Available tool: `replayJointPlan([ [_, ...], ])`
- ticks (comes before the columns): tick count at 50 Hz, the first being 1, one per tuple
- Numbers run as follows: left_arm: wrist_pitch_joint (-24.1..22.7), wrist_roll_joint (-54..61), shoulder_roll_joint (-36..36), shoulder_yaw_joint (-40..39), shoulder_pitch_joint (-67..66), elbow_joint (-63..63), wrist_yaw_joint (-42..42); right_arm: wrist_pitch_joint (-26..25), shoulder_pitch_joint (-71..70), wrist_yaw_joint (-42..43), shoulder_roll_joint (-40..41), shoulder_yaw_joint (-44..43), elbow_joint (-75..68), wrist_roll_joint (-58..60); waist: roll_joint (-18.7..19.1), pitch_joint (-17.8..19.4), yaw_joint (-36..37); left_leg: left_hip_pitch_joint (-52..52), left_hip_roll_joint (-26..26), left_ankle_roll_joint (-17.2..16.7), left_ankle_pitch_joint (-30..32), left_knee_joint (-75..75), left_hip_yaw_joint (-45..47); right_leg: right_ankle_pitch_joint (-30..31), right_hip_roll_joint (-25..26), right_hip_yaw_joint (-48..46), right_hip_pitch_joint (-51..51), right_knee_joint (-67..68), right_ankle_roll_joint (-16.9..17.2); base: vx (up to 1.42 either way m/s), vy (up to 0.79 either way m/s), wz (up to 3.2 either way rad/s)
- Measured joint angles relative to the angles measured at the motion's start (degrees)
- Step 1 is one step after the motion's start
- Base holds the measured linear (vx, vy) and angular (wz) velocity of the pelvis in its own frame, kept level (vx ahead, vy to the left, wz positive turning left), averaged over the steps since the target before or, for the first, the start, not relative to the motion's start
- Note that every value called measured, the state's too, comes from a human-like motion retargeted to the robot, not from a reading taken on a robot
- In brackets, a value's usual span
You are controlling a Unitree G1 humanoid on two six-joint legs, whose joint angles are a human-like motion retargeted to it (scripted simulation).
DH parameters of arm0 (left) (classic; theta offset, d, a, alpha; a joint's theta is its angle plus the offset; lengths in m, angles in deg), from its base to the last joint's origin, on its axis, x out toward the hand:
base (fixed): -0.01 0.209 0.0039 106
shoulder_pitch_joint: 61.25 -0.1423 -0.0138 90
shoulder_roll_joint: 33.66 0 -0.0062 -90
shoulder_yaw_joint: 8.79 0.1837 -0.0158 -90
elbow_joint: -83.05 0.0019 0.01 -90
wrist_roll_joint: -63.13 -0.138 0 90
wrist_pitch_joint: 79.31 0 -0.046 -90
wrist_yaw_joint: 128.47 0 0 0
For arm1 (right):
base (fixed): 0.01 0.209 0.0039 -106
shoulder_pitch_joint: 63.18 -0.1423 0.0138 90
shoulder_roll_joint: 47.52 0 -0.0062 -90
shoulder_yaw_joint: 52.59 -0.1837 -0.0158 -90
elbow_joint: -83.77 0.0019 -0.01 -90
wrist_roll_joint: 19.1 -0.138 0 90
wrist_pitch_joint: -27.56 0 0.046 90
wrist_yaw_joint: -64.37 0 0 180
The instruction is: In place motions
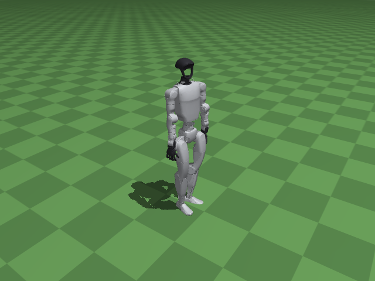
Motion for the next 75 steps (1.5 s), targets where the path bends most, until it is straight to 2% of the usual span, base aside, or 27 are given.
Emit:
replayJointPlan([
  [12,-1.8,-1.0,-0.7,2.0,-0.1,-1.1,2.2,0.0,0.3,0.9,-0.4,-0.4,-0.6,-0.1,-0.5,-0.2,0.9,-0.5,-0.2,0.3,0.1,0.2,0.5,0.7,0.0,0.7,-0.1,0.0,-0.1,0.01,-0.01,0.02],
  [39,-2.7,2.5,-0.5,-0.1,-1.0,-1.1,6.6,0.1,0.8,0.3,-0.4,-0.1,-0.4,0.2,-0.5,0.1,0.3,-1.2,-0.2,0.2,0.2,0.3,-0.4,2.5,-0.6,-0.1,-0.7,0.1,-0.3,0.0,0.0,0.02],
  [75,-2.5,3.0,-1.2,-2.3,0.4,-2.1,5.4,0.5,0.1,0.2,-0.1,0.7,-0.6,0.0,-0.8,0.2,-0.5,-4.8,-0.5,0.7,0.7,1.6,-2.6,3.8,-1.7,-2.1,-2.0,0.3,-0.2,0.01,-0.01,0.03],
])
